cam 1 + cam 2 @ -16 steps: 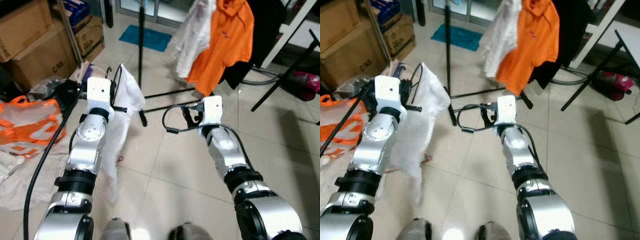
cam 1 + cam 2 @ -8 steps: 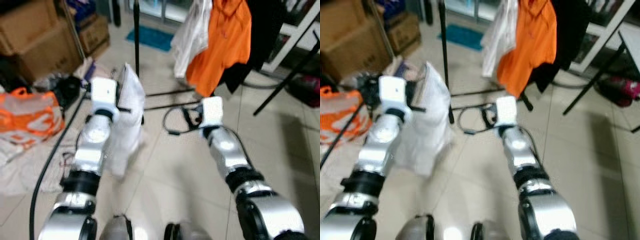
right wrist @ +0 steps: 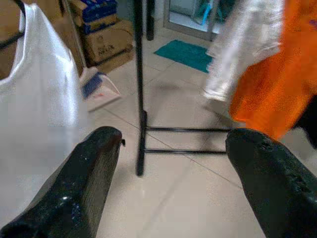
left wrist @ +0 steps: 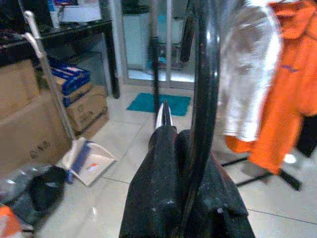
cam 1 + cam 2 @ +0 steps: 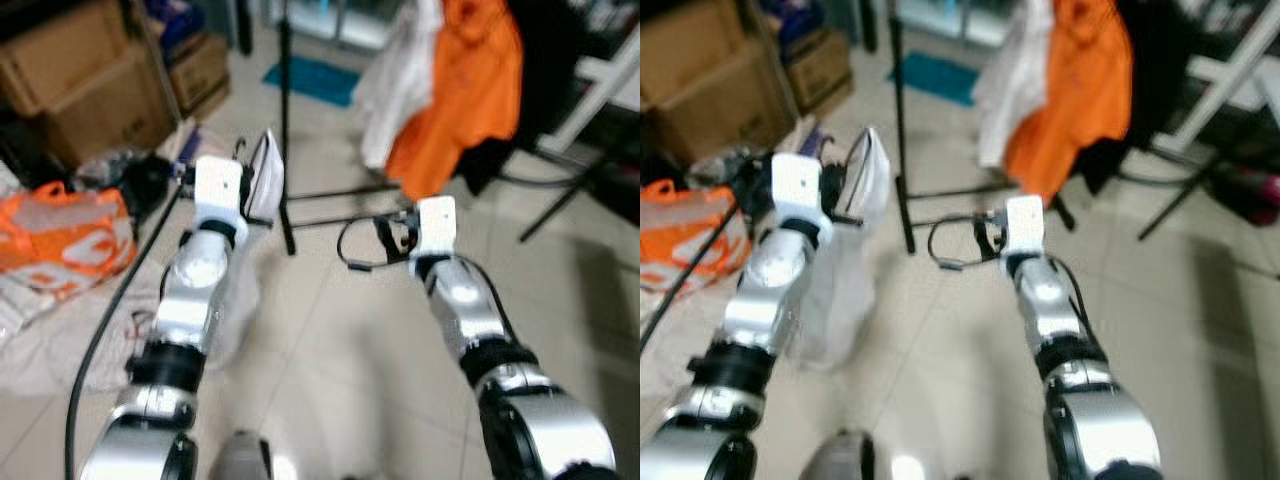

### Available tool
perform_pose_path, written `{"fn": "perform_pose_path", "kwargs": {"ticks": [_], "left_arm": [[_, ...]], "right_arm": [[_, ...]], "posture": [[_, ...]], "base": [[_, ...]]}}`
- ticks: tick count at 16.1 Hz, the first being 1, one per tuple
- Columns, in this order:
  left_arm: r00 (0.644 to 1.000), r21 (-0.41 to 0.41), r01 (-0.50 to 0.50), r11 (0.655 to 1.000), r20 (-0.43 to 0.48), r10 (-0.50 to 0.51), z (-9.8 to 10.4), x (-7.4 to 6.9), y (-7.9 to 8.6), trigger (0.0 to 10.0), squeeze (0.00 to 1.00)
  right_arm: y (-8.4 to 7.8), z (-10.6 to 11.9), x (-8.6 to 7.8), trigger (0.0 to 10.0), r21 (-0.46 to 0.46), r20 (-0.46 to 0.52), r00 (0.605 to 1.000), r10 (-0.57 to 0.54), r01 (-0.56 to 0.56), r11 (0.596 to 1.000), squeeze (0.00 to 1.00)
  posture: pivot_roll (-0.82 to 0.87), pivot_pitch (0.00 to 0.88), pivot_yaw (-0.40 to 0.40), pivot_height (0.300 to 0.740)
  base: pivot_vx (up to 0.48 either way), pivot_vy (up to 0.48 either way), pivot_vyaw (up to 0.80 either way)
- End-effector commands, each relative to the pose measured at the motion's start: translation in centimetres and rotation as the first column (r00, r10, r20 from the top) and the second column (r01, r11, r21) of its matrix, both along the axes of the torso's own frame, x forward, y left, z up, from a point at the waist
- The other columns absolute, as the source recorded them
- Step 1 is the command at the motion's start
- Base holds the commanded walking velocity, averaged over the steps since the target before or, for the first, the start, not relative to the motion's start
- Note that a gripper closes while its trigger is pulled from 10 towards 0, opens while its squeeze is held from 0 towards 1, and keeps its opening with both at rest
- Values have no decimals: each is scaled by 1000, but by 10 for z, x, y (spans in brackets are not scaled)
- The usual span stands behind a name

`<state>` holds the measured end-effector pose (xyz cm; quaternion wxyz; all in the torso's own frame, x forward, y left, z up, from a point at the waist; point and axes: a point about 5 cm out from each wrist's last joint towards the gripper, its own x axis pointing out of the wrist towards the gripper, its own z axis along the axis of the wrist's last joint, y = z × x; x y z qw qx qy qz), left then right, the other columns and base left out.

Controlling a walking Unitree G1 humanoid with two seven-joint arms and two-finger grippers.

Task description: Hang hanger

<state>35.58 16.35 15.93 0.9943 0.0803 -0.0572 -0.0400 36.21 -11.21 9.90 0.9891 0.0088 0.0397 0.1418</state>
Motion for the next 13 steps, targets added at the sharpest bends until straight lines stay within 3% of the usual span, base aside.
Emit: {"fn": "perform_pose_path", "kwargs": {"ticks": [1,13], "left_arm": [[999,-5,30,1000,28,-30,6,1,-8,10000,0],[997,20,55,998,46,-56,15,5,-9,10000,0]], "right_arm": [[-7,-4,-2,10000,-12,-4,1000,-14,14,1000,0],[-8,1,1,10000,-3,11,1000,-23,23,1000,0]], "posture": [[28,152,-96,740],[29,156,-96,740]], "base": [[480,0,0],[480,0,0]]}}
